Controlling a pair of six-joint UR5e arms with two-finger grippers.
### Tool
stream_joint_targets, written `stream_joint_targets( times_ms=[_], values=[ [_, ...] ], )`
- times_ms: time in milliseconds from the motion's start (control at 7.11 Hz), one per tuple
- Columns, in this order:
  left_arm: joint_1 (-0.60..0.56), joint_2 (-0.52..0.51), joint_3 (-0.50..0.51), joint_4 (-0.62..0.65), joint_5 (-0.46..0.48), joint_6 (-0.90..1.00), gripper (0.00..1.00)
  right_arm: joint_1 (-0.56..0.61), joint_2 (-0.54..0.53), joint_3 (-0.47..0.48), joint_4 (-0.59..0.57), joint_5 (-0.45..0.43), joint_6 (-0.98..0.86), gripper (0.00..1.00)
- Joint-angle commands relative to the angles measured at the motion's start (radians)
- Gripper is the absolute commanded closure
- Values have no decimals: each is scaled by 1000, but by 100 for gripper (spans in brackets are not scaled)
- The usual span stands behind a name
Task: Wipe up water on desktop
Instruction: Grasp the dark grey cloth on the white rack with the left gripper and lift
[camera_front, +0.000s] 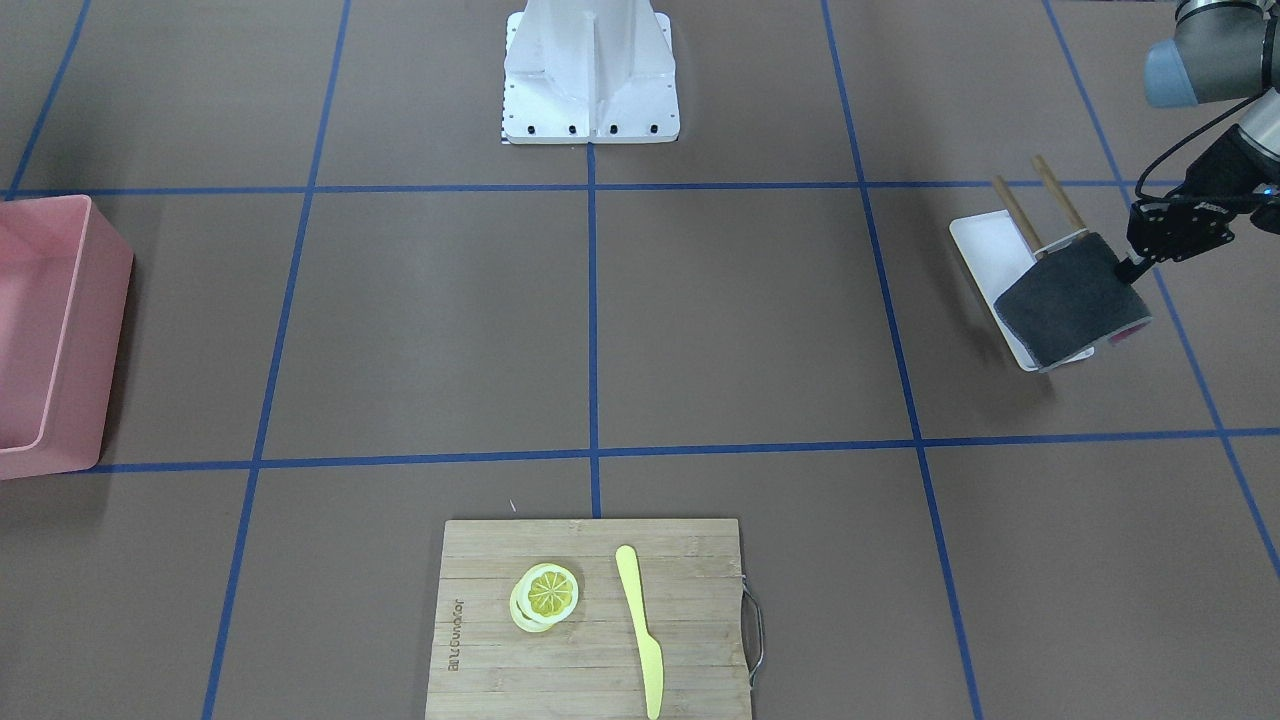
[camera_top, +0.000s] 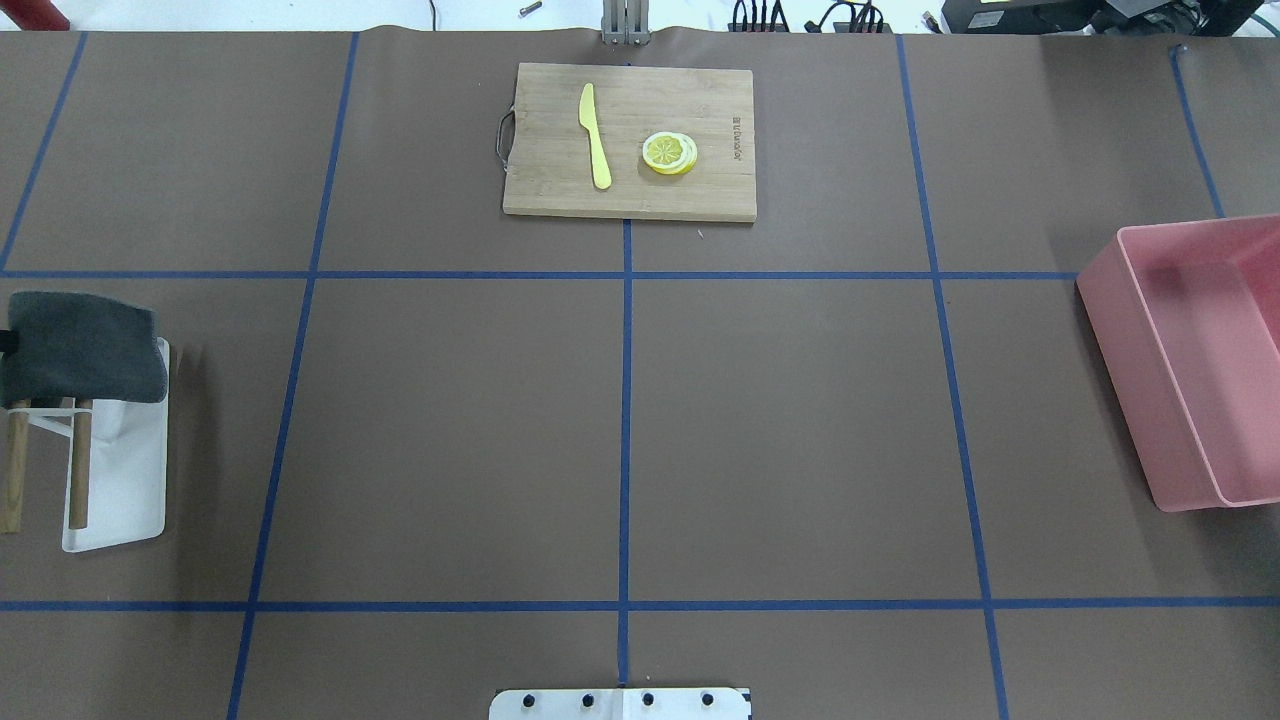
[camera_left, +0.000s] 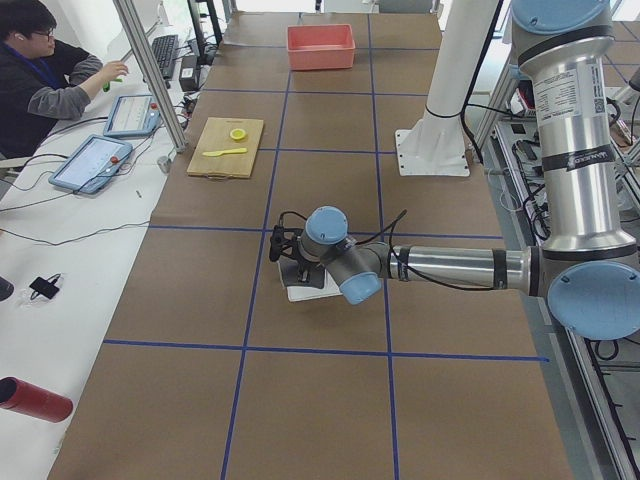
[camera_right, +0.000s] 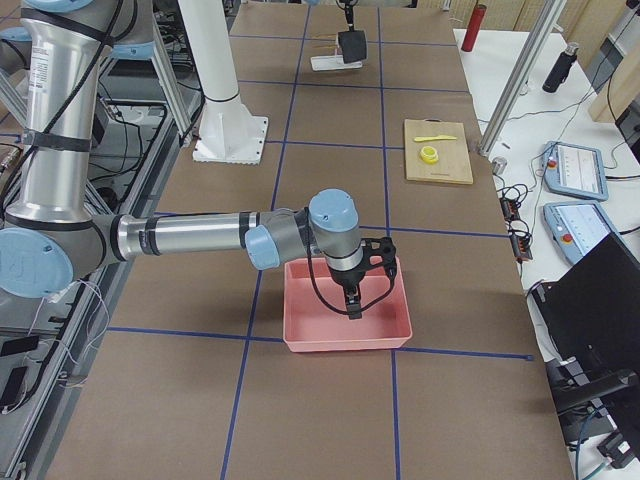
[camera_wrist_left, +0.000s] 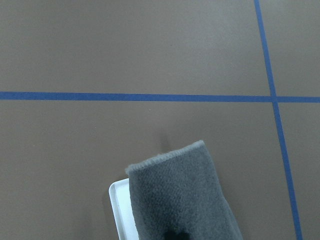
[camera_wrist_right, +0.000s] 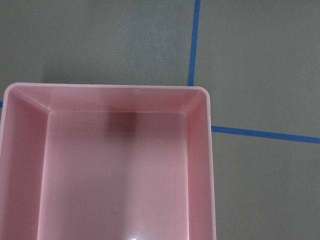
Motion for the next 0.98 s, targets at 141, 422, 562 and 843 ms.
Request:
stream_joint_targets(
  times_ms=[141,422,562,843],
  values=[
    [-4,-2,-8,1,-35,0,100,0,0,1,0,1,0,0],
    [-63,-20,-4,12,-105,2,100,0,0,3,2,1,-6,0],
    [-70,-35,-4,21,-103,0,100,0,3,9,5,3,-8,0],
    [-125,-133,-5,132,-120,0,100,0,6,4,69,5,-11,0]
  ],
)
